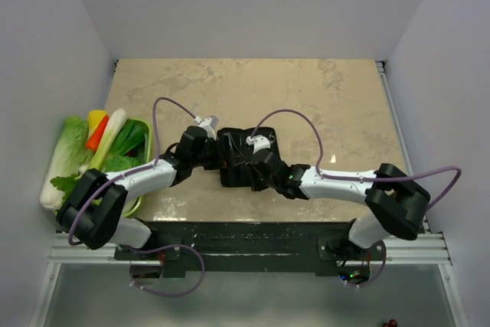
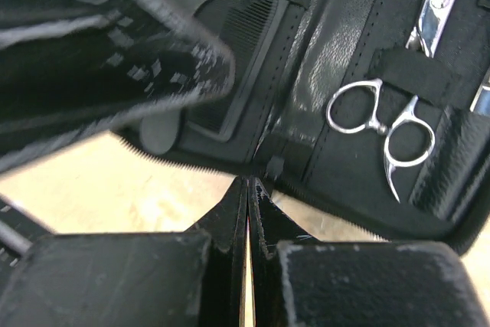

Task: Sort the hair-cutting tools
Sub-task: Adjust the hairdressing tool bag at the center of the board.

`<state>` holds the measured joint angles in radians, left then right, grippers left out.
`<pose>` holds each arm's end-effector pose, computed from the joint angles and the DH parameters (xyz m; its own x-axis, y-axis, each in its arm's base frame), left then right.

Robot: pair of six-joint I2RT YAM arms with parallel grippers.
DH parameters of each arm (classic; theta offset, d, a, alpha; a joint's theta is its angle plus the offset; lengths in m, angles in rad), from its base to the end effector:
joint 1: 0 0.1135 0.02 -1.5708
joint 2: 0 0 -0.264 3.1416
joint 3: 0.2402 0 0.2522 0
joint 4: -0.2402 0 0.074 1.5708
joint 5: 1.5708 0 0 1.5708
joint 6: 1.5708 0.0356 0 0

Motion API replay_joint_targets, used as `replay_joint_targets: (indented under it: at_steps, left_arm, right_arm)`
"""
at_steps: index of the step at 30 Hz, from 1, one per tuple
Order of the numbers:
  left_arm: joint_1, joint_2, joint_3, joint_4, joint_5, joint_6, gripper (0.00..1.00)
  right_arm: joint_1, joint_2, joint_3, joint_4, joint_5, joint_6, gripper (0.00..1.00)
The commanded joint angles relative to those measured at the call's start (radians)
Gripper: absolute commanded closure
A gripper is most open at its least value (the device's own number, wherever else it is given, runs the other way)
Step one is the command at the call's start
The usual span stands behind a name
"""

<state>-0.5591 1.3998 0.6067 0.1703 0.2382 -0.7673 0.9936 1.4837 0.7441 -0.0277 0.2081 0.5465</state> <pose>0.2311 -0.1545 0.1779 -0.8265 -0.2786 -0.4891 0.1447 0.7346 -0.6629 0.1681 0.2447 0.1802 -0.7076 -0.1548 -0.6895 -0.4343 0.8649 0.2515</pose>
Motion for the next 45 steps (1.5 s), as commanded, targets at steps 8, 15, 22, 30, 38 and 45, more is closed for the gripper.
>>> replay_joint_targets:
  at_steps: [8, 15, 22, 30, 38, 45]
  left_arm:
    - [-0.002, -0.048, -0.004, 0.011, -0.020, 0.014, 0.00]
    - [-0.002, -0.056, -0.001, -0.003, -0.023, 0.019, 0.00]
    - [-0.002, -0.051, 0.001, -0.002, -0.023, 0.022, 0.00]
    - [-0.004, -0.055, -0.001, -0.008, -0.023, 0.023, 0.00]
    - [-0.004, -0.050, -0.001, 0.000, -0.023, 0.017, 0.00]
    - [-0.002, -0.048, -0.005, 0.012, -0.030, 0.002, 0.00]
  right_arm:
    - [-0.004, 0.119, 0.077, 0.052, 0.128, -0.025, 1.00]
    - [-0.006, 0.121, 0.086, 0.063, 0.119, -0.023, 1.00]
    - [-0.013, 0.133, 0.104, 0.048, 0.145, -0.028, 1.00]
    - [-0.023, 0.181, 0.087, 0.051, 0.131, -0.017, 1.00]
    - [-0.023, 0.162, 0.032, 0.055, 0.117, 0.006, 1.00]
    - [-0.023, 0.113, 0.006, 0.031, 0.082, 0.027, 1.00]
